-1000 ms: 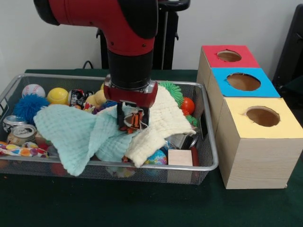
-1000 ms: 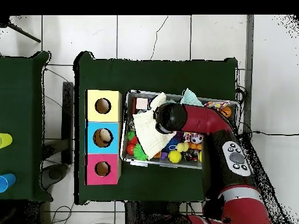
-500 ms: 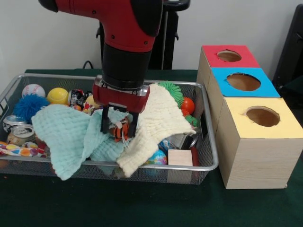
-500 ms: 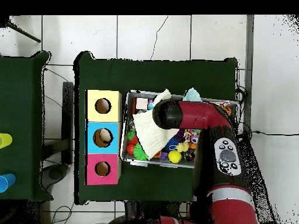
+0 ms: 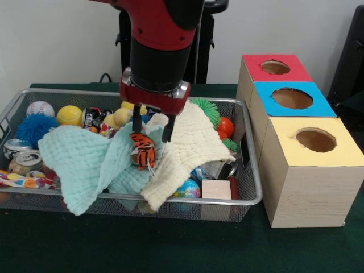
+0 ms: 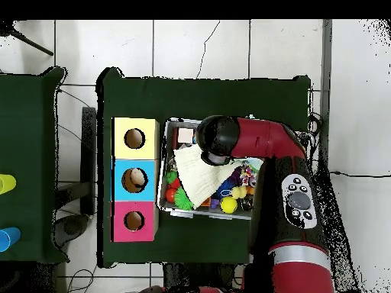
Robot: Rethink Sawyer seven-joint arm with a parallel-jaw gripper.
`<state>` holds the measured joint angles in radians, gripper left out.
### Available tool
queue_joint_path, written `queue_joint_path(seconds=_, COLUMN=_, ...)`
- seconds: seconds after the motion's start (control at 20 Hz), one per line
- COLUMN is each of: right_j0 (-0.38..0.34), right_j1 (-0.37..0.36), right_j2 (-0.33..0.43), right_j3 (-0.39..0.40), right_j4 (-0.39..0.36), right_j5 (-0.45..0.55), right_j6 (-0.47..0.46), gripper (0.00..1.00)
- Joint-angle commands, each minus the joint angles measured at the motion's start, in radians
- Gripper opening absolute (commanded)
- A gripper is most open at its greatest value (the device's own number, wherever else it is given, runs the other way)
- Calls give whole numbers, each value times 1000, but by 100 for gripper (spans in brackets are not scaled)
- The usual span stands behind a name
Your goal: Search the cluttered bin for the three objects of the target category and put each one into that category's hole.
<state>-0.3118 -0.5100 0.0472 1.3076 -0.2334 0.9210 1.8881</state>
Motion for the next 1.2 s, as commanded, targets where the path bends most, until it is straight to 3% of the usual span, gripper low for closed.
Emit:
queue_joint_path(seconds=0.05, right_j0=-40, right_j1=65, right_j2=99, right_j3=-94, right_j4=25, right_j5=244, right_j6=-104, gripper=100)
queue_joint_path(seconds=0.5, right_j0=-78, right_j1=150, right_j2=130, right_j3=-126, right_j4=-21, right_j5=113, right_j6=-121, gripper=100)
queue_joint_path(seconds=0.75, right_j0=-81, right_j1=54, right_j2=132, right_j3=-2, right_j4=-15, right_j5=-175, right_j6=1, gripper=100)
queue_joint_path(seconds=0.85, right_j0=-71, right_j1=8, right_j2=124, right_j3=40, right_j4=-10, right_j5=-236, right_j6=43, gripper=100)
queue_joint_path(seconds=1.2, right_j0=-51, right_j1=5, right_j2=107, right_j3=46, right_j4=23, right_j5=-180, right_j6=28, gripper=100)
